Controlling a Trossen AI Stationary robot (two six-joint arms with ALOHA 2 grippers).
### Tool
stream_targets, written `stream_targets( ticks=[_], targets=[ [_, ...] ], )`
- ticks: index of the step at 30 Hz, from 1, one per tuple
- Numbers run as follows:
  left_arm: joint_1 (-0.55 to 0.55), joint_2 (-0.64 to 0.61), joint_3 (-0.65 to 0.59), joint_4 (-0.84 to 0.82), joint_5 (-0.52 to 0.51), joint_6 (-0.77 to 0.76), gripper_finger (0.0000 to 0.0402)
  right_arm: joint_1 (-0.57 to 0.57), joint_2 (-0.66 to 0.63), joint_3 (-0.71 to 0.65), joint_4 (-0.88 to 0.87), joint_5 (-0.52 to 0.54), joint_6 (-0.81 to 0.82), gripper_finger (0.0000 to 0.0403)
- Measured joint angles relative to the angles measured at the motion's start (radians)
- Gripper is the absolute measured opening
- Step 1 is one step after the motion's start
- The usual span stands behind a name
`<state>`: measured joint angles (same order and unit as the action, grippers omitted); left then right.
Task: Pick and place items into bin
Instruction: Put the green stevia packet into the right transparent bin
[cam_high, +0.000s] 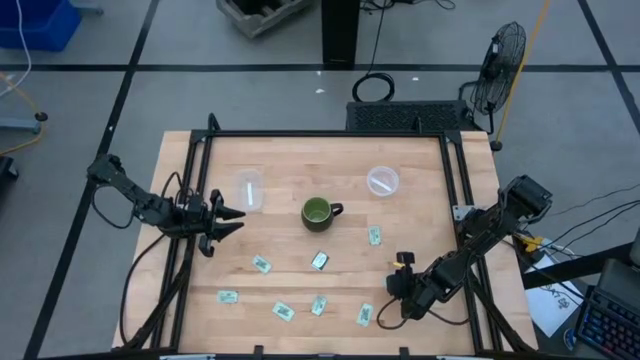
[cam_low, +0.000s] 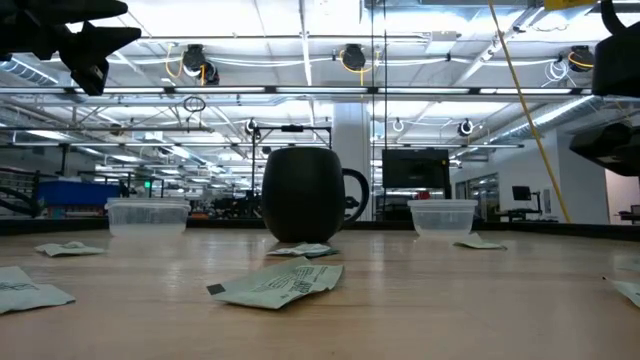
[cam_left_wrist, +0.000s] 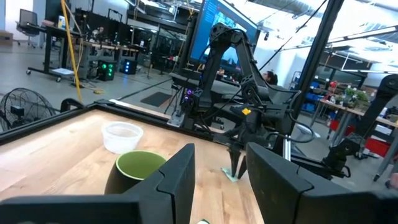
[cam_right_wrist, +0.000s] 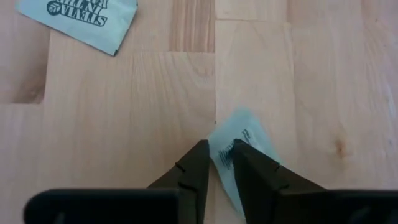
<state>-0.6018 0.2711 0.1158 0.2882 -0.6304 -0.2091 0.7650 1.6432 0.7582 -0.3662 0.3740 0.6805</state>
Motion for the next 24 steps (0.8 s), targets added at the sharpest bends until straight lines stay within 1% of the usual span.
stream_targets(
  ticks=[6, 10, 15, 19, 24],
  targets=[
    [0.000, 0.000, 0.000, 0.000, 0.000, 0.005, 0.0147, -0.007, -0.016, -0.001, 0.014, 0.048, -0.068, 0.0023],
    [0.000, 0.000, 0.000, 0.000, -0.001, 0.005, 0.0147, -0.022, -0.056, -0.008, 0.001, 0.122, -0.118, 0.0010],
    [0.000, 0.000, 0.000, 0.001, -0.001, 0.005, 0.0147, -0.050, -0.135, -0.005, 0.007, 0.227, -0.178, 0.0006],
    [0.000, 0.000, 0.000, 0.001, -0.001, 0.009, 0.0147, -0.106, -0.195, -0.005, 0.013, 0.321, -0.270, 0.0006],
    [0.000, 0.000, 0.000, 0.001, -0.001, 0.010, 0.0147, -0.217, -0.272, -0.005, 0.014, 0.422, -0.368, 0.0006]
  ],
)
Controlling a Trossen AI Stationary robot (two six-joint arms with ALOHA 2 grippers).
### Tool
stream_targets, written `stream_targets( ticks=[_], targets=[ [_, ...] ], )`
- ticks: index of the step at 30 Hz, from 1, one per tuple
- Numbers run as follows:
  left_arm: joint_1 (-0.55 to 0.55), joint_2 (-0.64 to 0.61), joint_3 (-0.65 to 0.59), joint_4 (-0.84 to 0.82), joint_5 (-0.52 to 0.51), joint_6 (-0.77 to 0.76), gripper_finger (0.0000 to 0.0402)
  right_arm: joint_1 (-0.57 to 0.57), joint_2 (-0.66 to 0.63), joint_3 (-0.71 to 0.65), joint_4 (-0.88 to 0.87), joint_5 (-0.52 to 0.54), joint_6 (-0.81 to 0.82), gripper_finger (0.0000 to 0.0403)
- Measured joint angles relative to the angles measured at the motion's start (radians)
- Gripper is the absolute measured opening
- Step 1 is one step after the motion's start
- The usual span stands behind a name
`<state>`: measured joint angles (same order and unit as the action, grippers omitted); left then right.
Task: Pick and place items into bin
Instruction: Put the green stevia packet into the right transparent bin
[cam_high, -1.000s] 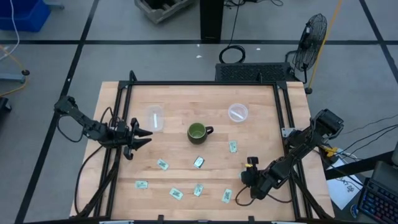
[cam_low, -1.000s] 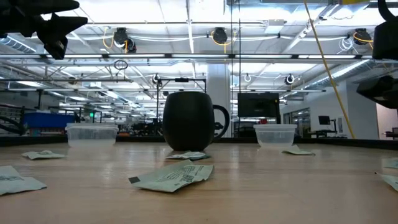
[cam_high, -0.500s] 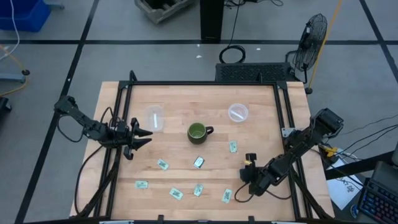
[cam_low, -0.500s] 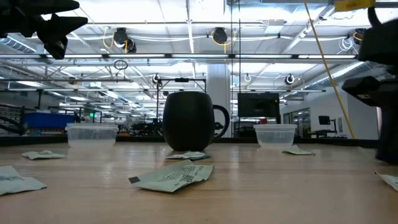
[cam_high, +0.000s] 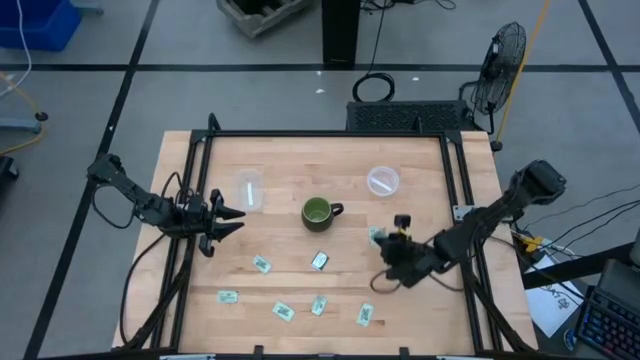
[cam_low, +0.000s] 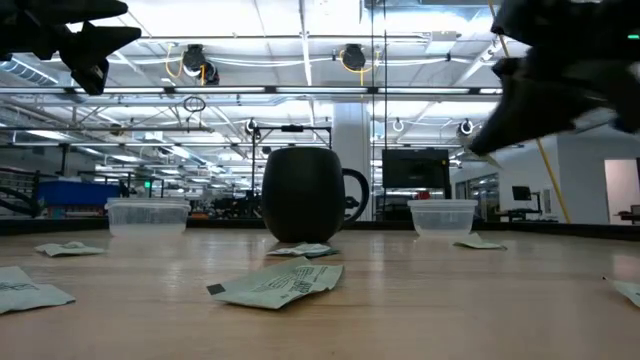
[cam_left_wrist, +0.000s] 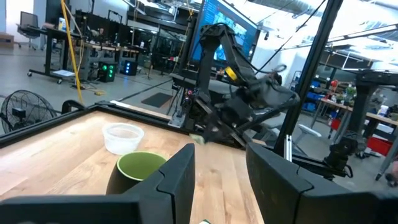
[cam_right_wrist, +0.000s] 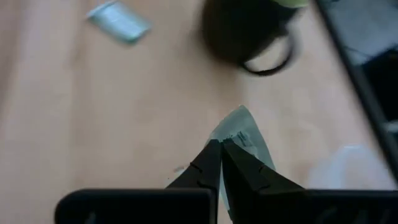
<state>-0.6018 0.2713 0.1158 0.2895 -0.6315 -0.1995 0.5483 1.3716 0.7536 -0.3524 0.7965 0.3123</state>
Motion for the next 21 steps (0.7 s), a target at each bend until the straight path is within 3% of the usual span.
stream_targets(
  ticks=[9, 15, 21],
  targets=[
    [0.000, 0.000, 0.000, 0.001, 0.000, 0.003, 0.0147, -0.294, -0.149, 0.002, -0.014, 0.008, -0.100, 0.0006],
    [0.000, 0.000, 0.000, 0.011, 0.000, 0.002, 0.0147, -0.550, -0.196, 0.003, -0.021, -0.236, -0.130, 0.0006],
    [0.000, 0.000, 0.000, 0.021, 0.000, 0.004, 0.0147, -0.756, -0.177, 0.003, -0.028, -0.403, -0.163, 0.0006]
  ],
)
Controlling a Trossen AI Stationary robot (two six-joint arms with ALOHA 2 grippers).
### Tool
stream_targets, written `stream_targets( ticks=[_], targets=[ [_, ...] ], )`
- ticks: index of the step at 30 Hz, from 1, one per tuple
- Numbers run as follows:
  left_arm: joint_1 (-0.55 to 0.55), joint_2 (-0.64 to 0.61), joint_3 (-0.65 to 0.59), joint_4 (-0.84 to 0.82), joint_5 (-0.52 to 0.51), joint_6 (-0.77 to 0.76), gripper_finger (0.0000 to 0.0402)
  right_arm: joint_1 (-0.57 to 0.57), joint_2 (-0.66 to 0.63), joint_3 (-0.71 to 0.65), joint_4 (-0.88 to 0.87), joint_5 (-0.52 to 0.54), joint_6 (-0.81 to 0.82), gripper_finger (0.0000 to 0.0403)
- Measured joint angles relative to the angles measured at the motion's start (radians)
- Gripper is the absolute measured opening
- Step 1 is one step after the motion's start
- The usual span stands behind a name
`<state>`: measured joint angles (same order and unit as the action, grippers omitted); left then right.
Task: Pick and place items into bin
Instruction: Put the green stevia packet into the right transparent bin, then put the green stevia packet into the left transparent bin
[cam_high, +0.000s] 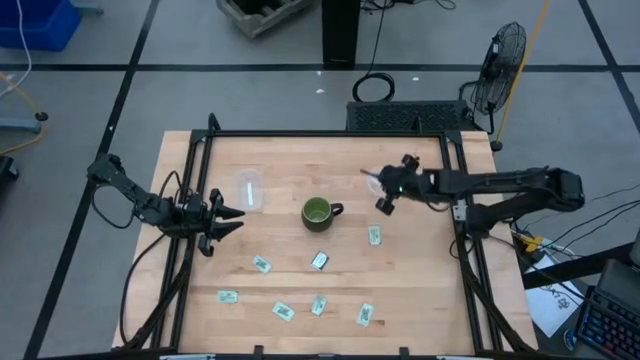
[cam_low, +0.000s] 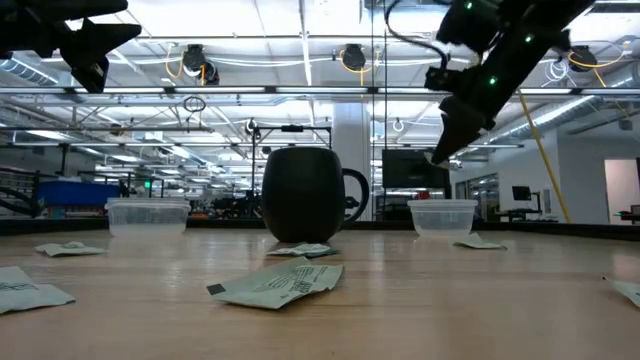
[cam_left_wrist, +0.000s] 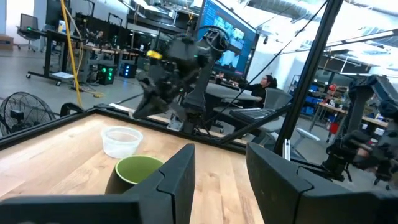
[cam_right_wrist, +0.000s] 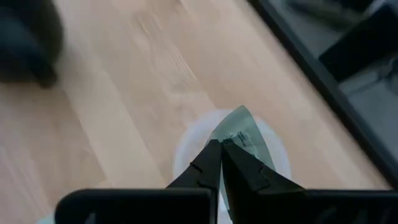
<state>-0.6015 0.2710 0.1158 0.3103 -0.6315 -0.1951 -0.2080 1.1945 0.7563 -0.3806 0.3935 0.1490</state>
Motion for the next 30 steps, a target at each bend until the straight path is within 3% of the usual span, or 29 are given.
stream_targets(
  ticks=[4, 8, 18, 30],
  targets=[
    [0.000, 0.000, 0.000, 0.002, 0.000, -0.002, 0.0147, -0.069, 0.011, -0.029, 0.065, -0.073, -0.010, 0.0015],
    [0.000, 0.000, 0.000, 0.002, 0.001, -0.021, 0.0147, -0.088, 0.011, -0.078, 0.175, -0.130, -0.003, 0.0049],
    [0.000, 0.007, 0.000, 0.002, 0.002, -0.024, 0.0147, -0.100, 0.011, -0.161, 0.282, -0.134, 0.022, 0.0151],
    [0.000, 0.054, 0.000, -0.002, -0.002, -0.014, 0.0147, 0.113, 0.010, -0.164, 0.660, -0.137, 0.011, 0.0163]
  ],
)
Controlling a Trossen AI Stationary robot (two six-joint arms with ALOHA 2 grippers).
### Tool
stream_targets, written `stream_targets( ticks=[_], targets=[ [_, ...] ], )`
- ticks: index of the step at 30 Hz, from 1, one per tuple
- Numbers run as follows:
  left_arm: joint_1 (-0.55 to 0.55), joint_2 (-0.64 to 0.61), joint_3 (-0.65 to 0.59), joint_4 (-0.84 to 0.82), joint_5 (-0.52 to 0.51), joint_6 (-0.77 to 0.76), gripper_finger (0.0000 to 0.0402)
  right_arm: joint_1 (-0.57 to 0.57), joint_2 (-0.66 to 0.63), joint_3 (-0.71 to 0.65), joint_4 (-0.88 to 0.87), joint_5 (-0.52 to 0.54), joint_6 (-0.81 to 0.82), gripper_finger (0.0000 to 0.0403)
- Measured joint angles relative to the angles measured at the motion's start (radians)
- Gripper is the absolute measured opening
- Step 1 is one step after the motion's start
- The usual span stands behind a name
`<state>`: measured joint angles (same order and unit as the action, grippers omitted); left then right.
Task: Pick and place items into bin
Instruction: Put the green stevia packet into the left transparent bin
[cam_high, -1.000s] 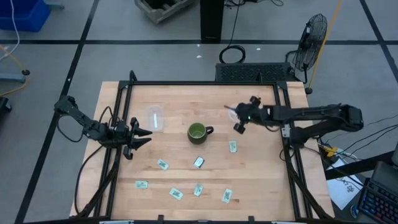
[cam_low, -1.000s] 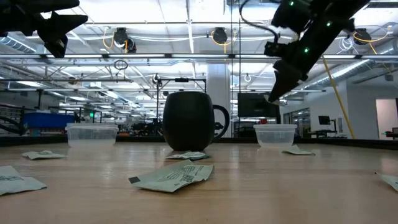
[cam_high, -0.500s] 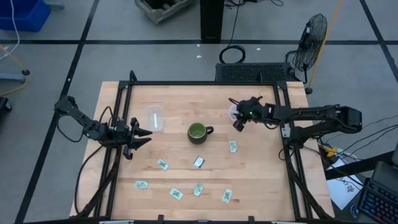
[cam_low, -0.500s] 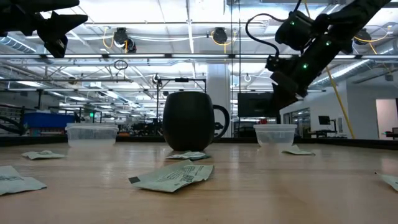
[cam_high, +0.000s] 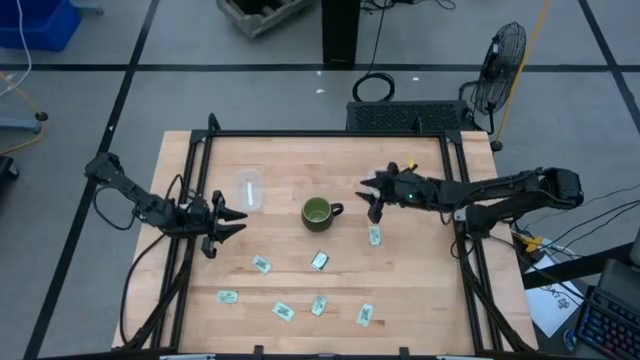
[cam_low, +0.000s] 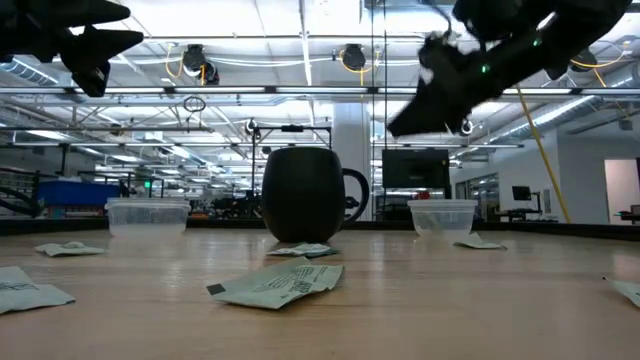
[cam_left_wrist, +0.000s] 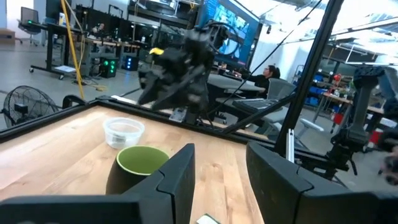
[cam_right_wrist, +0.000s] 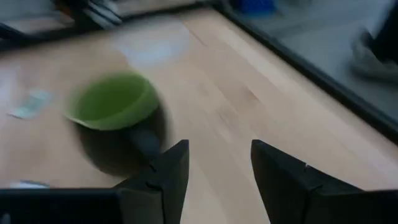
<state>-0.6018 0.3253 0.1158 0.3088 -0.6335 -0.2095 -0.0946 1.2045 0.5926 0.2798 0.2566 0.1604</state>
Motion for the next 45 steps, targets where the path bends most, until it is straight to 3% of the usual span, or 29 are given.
stream_targets(
  ticks=[9, 14, 20, 24, 32, 37, 42, 45],
  targets=[
    [0.000, 0.004, 0.000, 0.014, -0.007, 0.071, 0.0147, 0.228, -0.007, 0.000, 0.254, 0.001, -0.155, 0.0164],
    [0.001, 0.014, 0.000, 0.026, -0.113, 0.057, 0.0147, 0.284, -0.008, 0.000, 0.326, 0.001, -0.158, 0.0160],
    [0.000, 0.095, 0.019, 0.036, -0.119, 0.025, 0.0147, 0.316, -0.009, 0.000, 0.432, 0.001, -0.158, 0.0161],
    [-0.004, 0.220, 0.057, 0.032, -0.031, -0.052, 0.0147, 0.330, -0.009, 0.000, 0.451, 0.000, -0.158, 0.0158],
    [-0.014, 0.507, 0.171, -0.069, -0.048, -0.284, 0.0172, 0.337, -0.009, 0.000, 0.450, 0.000, -0.089, 0.0161],
    [-0.038, 0.660, 0.299, -0.274, -0.025, -0.404, 0.0202, 0.360, -0.009, 0.000, 0.448, 0.000, -0.089, 0.0158],
    [-0.071, 0.812, 0.420, -0.547, -0.015, -0.515, 0.0209, 0.378, -0.009, 0.000, 0.456, 0.000, -0.095, 0.0160],
    [-0.078, 0.891, 0.441, -0.588, 0.024, -0.596, 0.0209, 0.378, -0.009, 0.000, 0.456, 0.001, -0.096, 0.0161]
  ],
)
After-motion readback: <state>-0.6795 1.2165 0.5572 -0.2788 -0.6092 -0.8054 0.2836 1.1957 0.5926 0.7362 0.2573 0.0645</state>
